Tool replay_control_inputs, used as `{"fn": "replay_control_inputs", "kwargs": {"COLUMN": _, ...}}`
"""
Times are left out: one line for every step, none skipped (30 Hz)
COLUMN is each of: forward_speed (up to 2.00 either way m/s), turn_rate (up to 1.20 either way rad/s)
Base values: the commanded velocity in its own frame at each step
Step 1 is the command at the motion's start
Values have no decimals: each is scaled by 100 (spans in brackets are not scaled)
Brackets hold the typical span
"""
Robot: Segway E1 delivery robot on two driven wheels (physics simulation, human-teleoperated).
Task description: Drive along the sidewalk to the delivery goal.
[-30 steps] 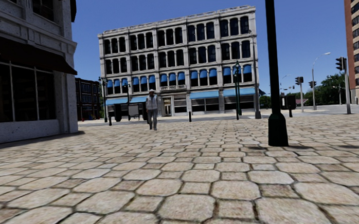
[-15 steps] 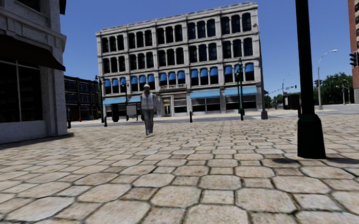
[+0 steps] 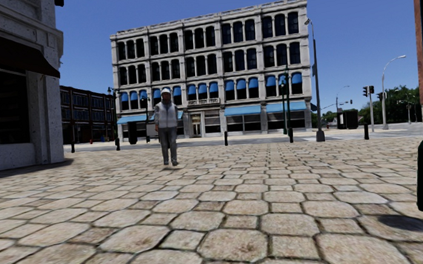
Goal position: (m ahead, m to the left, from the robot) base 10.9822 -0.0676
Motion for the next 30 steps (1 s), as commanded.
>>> {"fn": "replay_control_inputs", "kwargs": {"forward_speed": 200, "turn_rate": 0}}
{"fn": "replay_control_inputs", "kwargs": {"forward_speed": 200, "turn_rate": -3}}
{"fn": "replay_control_inputs", "kwargs": {"forward_speed": 198, "turn_rate": -29}}
{"fn": "replay_control_inputs", "kwargs": {"forward_speed": 177, "turn_rate": -41}}
{"fn": "replay_control_inputs", "kwargs": {"forward_speed": 177, "turn_rate": -41}}
{"fn": "replay_control_inputs", "kwargs": {"forward_speed": 158, "turn_rate": -51}}
{"fn": "replay_control_inputs", "kwargs": {"forward_speed": 151, "turn_rate": -63}}
{"fn": "replay_control_inputs", "kwargs": {"forward_speed": 149, "turn_rate": -71}}
{"fn": "replay_control_inputs", "kwargs": {"forward_speed": 149, "turn_rate": -71}}
{"fn": "replay_control_inputs", "kwargs": {"forward_speed": 149, "turn_rate": -74}}
{"fn": "replay_control_inputs", "kwargs": {"forward_speed": 149, "turn_rate": -75}}
{"fn": "replay_control_inputs", "kwargs": {"forward_speed": 149, "turn_rate": -75}}
{"fn": "replay_control_inputs", "kwargs": {"forward_speed": 150, "turn_rate": -75}}
{"fn": "replay_control_inputs", "kwargs": {"forward_speed": 150, "turn_rate": -75}}
{"fn": "replay_control_inputs", "kwargs": {"forward_speed": 150, "turn_rate": -75}}
{"fn": "replay_control_inputs", "kwargs": {"forward_speed": 150, "turn_rate": -75}}
{"fn": "replay_control_inputs", "kwargs": {"forward_speed": 150, "turn_rate": -75}}
{"fn": "replay_control_inputs", "kwargs": {"forward_speed": 150, "turn_rate": -75}}
{"fn": "replay_control_inputs", "kwargs": {"forward_speed": 150, "turn_rate": -75}}
{"fn": "replay_control_inputs", "kwargs": {"forward_speed": 150, "turn_rate": -75}}
{"fn": "replay_control_inputs", "kwargs": {"forward_speed": 151, "turn_rate": -75}}
{"fn": "replay_control_inputs", "kwargs": {"forward_speed": 151, "turn_rate": -72}}
{"fn": "replay_control_inputs", "kwargs": {"forward_speed": 151, "turn_rate": -72}}
{"fn": "replay_control_inputs", "kwargs": {"forward_speed": 154, "turn_rate": -52}}
{"fn": "replay_control_inputs", "kwargs": {"forward_speed": 156, "turn_rate": -2}}
{"fn": "replay_control_inputs", "kwargs": {"forward_speed": 160, "turn_rate": 0}}
{"fn": "replay_control_inputs", "kwargs": {"forward_speed": 165, "turn_rate": 0}}
{"fn": "replay_control_inputs", "kwargs": {"forward_speed": 165, "turn_rate": 0}}
{"fn": "replay_control_inputs", "kwargs": {"forward_speed": 200, "turn_rate": 0}}
{"fn": "replay_control_inputs", "kwargs": {"forward_speed": 200, "turn_rate": 0}}
